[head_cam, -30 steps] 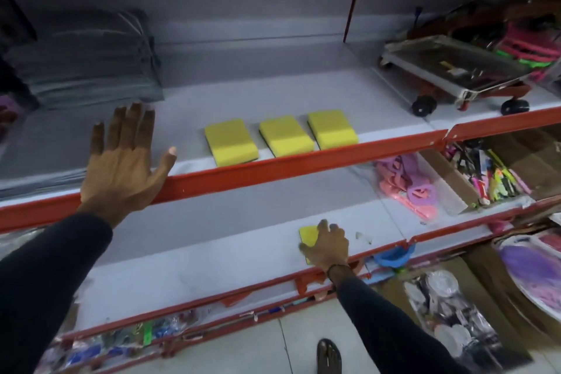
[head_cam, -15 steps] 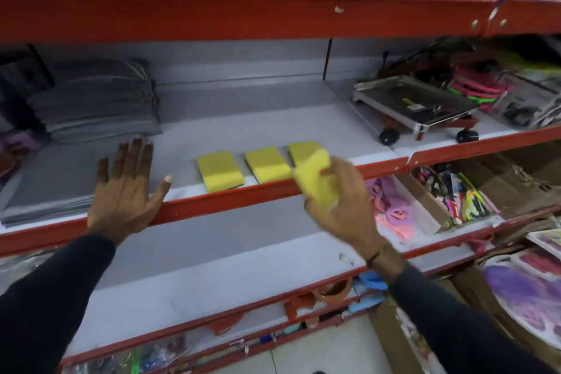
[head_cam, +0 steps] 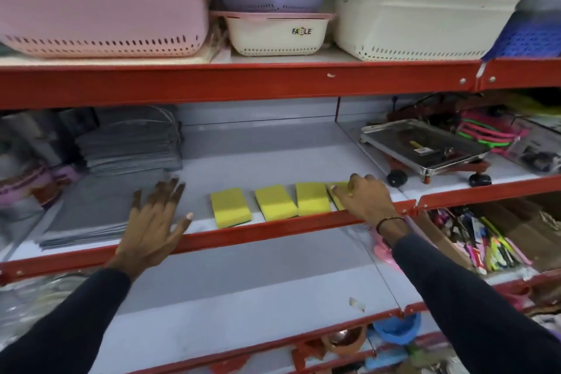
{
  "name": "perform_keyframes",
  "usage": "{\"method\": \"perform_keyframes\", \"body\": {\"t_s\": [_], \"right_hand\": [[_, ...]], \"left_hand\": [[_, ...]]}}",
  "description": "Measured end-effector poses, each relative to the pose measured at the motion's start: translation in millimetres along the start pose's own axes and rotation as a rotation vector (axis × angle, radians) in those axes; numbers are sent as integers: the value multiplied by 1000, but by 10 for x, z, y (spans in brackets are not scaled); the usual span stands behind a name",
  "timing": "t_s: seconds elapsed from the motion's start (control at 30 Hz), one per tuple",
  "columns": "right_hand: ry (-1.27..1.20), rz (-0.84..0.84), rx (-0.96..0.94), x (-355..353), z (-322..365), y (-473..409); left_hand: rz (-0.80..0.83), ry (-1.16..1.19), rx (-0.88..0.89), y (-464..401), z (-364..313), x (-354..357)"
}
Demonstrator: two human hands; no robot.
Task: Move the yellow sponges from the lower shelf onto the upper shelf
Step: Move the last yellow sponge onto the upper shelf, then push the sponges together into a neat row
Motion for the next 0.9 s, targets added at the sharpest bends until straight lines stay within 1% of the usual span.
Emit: {"method": "perform_keyframes", "body": {"t_s": [0.07, 0.13, 0.17, 0.23, 0.3, 0.37, 0.47, 0.57, 0.67, 0.8, 0.9], "right_hand": [[-63, -85, -131, -111, 325, -13], [-158, -99, -313, -110, 832, 35], [-173, -68, -415, -47, 1098, 63], [-133, 55, -588, 167, 1526, 117], [-24, 179, -683, 377, 1750, 170], [6, 215, -677, 498, 1749, 218], [-29, 221, -689, 565, 1710, 259], [-136, 189, -672, 557, 1681, 243], [-222, 149, -647, 511, 1810, 273], [-288, 156, -642, 547, 1974, 305], [-331, 58, -543, 329, 1719, 195]], "left_hand": [[24, 107, 53, -7, -344, -152], [97, 160, 108, -2, -754, -184], [136, 147, 129, 13, -936, -157], [229, 69, 131, 82, -1152, -51], [261, 0, 122, 222, -1226, 8], [262, -34, 133, 370, -1261, 24], [234, -53, 148, 469, -1264, 12], [231, -65, 136, 518, -1271, 13], [245, -82, 129, 554, -1298, 4], [250, -109, 118, 566, -1285, 41], [264, -107, 126, 568, -1272, 47]]}}
Point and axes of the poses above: each hand's wrist, its own y-axis away from the middle knuckle, its own x-axis out of the palm, z = x × y, the point moved 8 cm from there along -y, towards the middle knuckle, and after that the axes turned 15 degrees about -x, right-handed, at the moved point
